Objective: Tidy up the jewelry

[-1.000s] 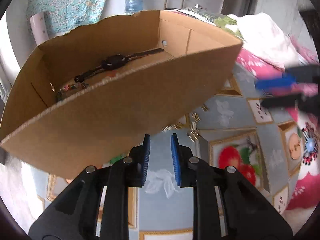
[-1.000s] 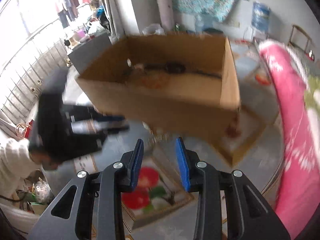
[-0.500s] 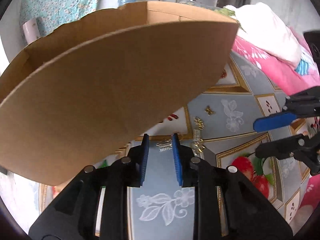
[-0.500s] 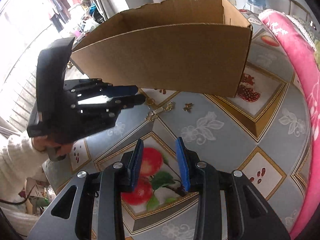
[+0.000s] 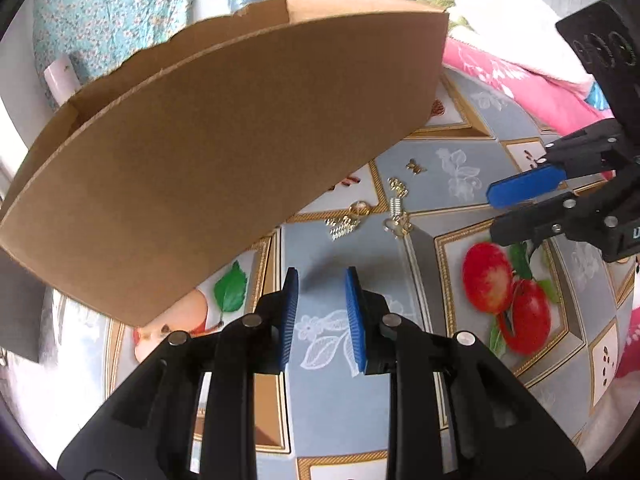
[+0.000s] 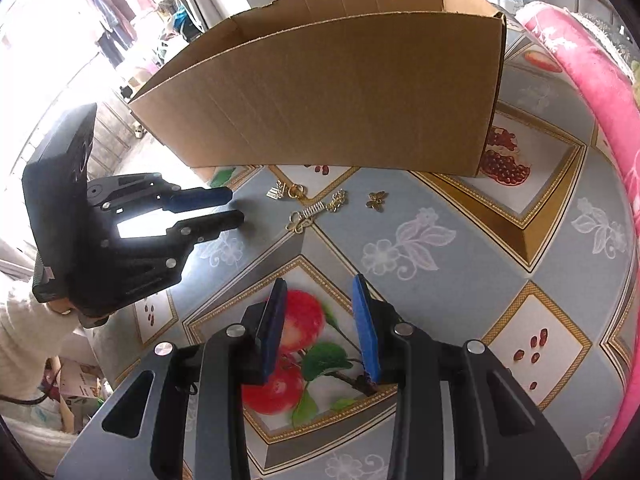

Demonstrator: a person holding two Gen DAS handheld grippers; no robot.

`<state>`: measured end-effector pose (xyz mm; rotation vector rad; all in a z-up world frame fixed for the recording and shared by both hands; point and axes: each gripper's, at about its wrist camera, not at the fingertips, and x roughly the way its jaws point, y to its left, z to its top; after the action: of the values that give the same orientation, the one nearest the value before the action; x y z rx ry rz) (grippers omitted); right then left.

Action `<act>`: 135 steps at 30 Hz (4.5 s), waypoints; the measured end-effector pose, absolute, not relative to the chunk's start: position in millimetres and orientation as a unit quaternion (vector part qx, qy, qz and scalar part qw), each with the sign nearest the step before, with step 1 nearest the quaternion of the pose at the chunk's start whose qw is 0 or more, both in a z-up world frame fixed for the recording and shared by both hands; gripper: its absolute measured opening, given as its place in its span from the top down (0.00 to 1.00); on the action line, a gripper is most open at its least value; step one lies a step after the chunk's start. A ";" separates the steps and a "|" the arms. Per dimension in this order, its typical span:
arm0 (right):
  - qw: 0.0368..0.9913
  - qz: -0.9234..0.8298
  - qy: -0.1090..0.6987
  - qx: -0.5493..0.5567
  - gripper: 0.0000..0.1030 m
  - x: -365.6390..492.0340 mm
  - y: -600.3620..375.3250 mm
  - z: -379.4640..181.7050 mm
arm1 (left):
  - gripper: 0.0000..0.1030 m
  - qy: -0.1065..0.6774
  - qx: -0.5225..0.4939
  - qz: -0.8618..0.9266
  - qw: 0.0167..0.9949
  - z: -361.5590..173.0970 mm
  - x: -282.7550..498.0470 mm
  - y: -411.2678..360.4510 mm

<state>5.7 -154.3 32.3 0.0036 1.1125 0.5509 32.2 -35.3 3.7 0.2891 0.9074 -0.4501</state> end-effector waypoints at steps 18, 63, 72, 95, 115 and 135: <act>0.830 0.280 0.475 -0.086 0.68 33.5 -106.0 32.9 | 0.92 0.426 0.171 -0.224 0.860 2.4 40.1 -60.4; 0.842 0.308 0.436 -0.076 0.90 22.2 -96.0 92.6 | 1.00 0.401 0.076 -0.210 0.889 48.9 3.0 16.5; 0.866 0.290 0.406 -0.032 0.90 89.5 -104.0 153.7 | 1.00 0.382 0.029 -0.233 0.894 130.6 61.8 22.0; 0.733 0.153 0.662 -0.013 0.75 262.7 -69.7 38.2 | 0.93 0.653 -0.149 -0.136 0.730 28.3 272.1 20.1; 0.860 0.227 0.426 0.165 0.57 -2.1 -199.8 78.0 | 0.72 0.462 0.040 -0.254 0.849 79.0 18.1 -12.7; 0.839 0.202 0.487 0.132 0.57 0.2 -180.6 -2.3 | 0.61 0.438 0.111 -0.233 0.861 1.2 17.4 -53.6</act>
<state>0.2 -180.6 -2.3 0.2797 1.0298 0.4264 17.4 -53.6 1.2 0.2328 0.9190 -0.4878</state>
